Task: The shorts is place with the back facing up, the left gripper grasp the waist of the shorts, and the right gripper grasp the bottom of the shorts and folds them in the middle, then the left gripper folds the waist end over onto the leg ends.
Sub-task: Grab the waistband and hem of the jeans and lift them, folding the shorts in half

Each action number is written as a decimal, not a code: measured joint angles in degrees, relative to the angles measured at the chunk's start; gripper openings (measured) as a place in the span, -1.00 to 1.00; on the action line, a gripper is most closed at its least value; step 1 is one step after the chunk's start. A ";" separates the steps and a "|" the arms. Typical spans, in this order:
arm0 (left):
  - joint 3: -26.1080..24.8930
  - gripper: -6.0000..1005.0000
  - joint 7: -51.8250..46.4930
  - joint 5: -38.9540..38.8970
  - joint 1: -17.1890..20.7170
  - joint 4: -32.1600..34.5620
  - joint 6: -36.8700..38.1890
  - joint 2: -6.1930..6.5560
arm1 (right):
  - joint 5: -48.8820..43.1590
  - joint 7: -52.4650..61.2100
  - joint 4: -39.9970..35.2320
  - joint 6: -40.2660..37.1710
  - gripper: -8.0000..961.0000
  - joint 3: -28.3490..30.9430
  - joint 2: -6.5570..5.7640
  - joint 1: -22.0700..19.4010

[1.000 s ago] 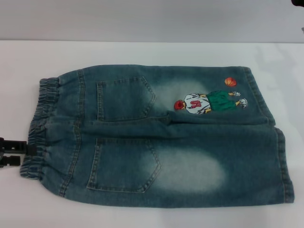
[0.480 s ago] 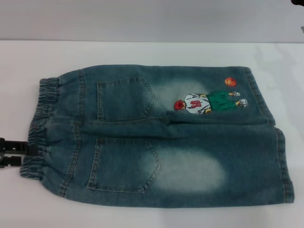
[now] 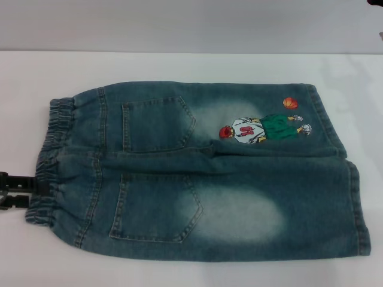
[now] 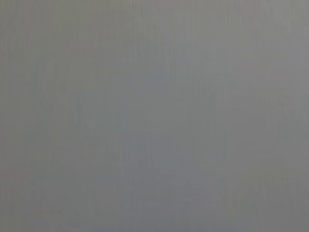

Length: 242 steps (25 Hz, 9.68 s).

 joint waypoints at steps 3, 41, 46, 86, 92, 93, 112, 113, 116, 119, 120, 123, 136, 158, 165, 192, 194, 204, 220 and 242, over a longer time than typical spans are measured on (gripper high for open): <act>0.00 0.34 0.01 0.00 -0.11 0.00 -0.23 -0.05 | 0.00 0.00 0.00 0.00 0.15 0.00 0.00 0.00; 0.24 0.31 -0.28 2.03 -0.10 0.00 -1.57 -0.30 | 0.00 0.00 0.00 0.22 0.15 0.53 0.00 0.24; 0.15 0.31 -0.31 2.11 -0.34 0.05 -1.14 -0.39 | 0.00 0.00 0.00 0.28 0.14 0.53 0.00 0.21; -0.64 0.28 -0.19 2.12 -2.01 0.05 2.46 -0.34 | 0.00 -0.05 0.00 0.43 0.15 1.14 -0.05 0.18; -0.55 0.28 -0.22 2.11 -1.90 0.09 3.09 -0.21 | 0.00 -0.08 0.00 0.53 0.15 1.24 -0.09 0.28; -0.54 0.28 -0.23 2.12 -1.88 0.09 3.17 -0.19 | -0.01 -0.09 0.00 0.53 0.15 1.24 -0.09 0.29; -0.51 0.26 -1.01 3.81 -1.68 0.07 3.74 0.30 | -0.01 -0.09 0.18 0.53 0.15 1.94 -0.09 0.46; -0.51 0.26 -1.01 3.81 -1.68 0.07 3.74 0.30 | -0.01 -0.09 0.18 0.53 0.15 1.95 -0.09 0.46; -0.54 0.26 -1.01 3.82 -1.72 0.07 3.80 0.30 | -0.01 -0.09 0.21 0.54 0.15 1.94 -0.09 0.48; -0.50 0.26 -1.01 3.86 -1.86 0.11 3.88 0.25 | -0.01 -0.09 0.36 0.56 0.15 1.95 -0.09 0.50; -0.45 0.26 -1.01 3.87 -1.87 0.18 3.88 0.16 | -0.01 -0.09 0.40 0.57 0.15 1.97 -0.09 0.51; -0.45 0.26 -1.01 3.87 -1.87 0.18 3.88 0.16 | -0.01 -0.09 0.44 0.59 0.15 2.01 -0.09 0.53; 0.70 0.17 0.69 4.62 -2.27 0.71 3.94 -0.17 | 0.00 -0.09 0.62 0.61 0.15 2.71 -0.09 0.52; 0.58 -0.95 1.27 4.77 -2.08 2.11 2.93 -0.79 | 0.00 -0.09 0.71 0.61 0.15 4.26 -0.09 0.43; 0.17 -0.95 1.27 4.77 -1.92 2.32 1.80 -0.95 | -0.01 -0.09 0.80 0.61 0.15 4.22 -0.09 0.46; -0.79 -0.96 4.94 4.55 -0.57 5.99 -5.04 -2.98 | -22.90 37.34 -2.16 -3.68 0.15 3.90 -3.25 0.40; -0.84 -0.96 5.90 4.54 -0.42 6.04 -5.07 -2.98 | -30.18 43.86 -3.09 -6.50 0.15 3.97 -4.65 0.57; -0.77 -0.96 8.68 4.61 -0.45 6.60 -5.36 -4.50 | -66.69 65.19 -5.45 -27.67 0.15 10.44 -12.73 1.49; -0.89 -0.96 8.92 4.33 -0.75 6.51 -7.32 -7.25 | -126.84 70.11 -8.27 -53.06 0.15 39.30 -17.65 3.49; -0.70 -0.96 8.56 4.52 -1.29 6.68 -7.58 -7.71 | -145.64 69.96 -8.26 -54.46 0.14 39.48 -18.18 1.50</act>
